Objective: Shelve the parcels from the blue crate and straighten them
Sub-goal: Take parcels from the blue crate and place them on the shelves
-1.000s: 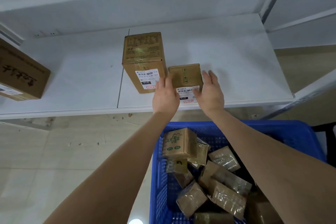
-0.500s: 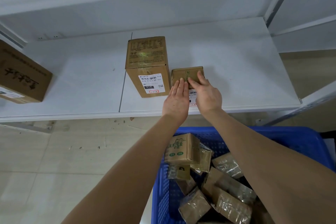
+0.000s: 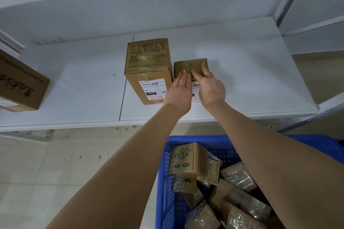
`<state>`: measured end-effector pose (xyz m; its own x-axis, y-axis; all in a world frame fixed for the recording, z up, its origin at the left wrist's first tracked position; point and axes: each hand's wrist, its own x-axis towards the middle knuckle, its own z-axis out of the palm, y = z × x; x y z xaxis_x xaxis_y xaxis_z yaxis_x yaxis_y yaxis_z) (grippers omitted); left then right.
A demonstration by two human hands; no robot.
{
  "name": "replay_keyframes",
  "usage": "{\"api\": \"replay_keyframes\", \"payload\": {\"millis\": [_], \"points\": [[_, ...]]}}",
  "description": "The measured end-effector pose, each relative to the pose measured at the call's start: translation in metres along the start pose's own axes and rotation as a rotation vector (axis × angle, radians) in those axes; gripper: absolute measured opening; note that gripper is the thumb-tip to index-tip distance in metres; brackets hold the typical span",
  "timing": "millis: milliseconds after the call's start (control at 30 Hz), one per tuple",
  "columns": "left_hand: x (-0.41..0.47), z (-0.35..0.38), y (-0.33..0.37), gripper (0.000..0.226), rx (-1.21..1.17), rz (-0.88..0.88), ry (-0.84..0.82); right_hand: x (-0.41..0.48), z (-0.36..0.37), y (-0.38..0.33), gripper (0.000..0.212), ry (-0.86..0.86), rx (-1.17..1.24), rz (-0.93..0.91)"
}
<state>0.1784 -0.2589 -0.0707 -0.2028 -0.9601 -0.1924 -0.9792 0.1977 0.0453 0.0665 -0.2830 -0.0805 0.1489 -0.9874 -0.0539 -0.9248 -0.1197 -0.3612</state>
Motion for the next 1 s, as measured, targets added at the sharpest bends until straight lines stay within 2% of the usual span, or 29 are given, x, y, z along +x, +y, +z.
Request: {"api": "replay_keyframes", "payload": {"millis": [200,500,633,867,933,1000], "points": [[0.009,0.002,-0.003,0.072,0.019,0.001,-0.010,0.008,0.003,0.001,0.065,0.010,0.003,-0.004],[-0.006,-0.012,0.000,0.083,0.006,-0.019,-0.027,-0.020,-0.003,0.003,0.087,-0.024,0.009,-0.013],[-0.034,-0.024,0.013,0.082,-0.047,-0.066,-0.065,-0.053,-0.013,0.004,0.089,-0.072,0.008,0.065],[-0.093,-0.030,0.040,0.081,-0.109,-0.110,-0.237,-0.129,-0.036,0.005,0.086,-0.217,0.020,0.209],[-0.109,-0.020,0.047,0.075,-0.133,-0.100,-0.298,-0.151,-0.028,0.009,0.081,-0.253,0.058,0.264],[-0.122,-0.001,0.051,0.065,-0.189,-0.098,-0.353,-0.169,-0.012,0.016,0.072,-0.347,0.198,0.382]]}}
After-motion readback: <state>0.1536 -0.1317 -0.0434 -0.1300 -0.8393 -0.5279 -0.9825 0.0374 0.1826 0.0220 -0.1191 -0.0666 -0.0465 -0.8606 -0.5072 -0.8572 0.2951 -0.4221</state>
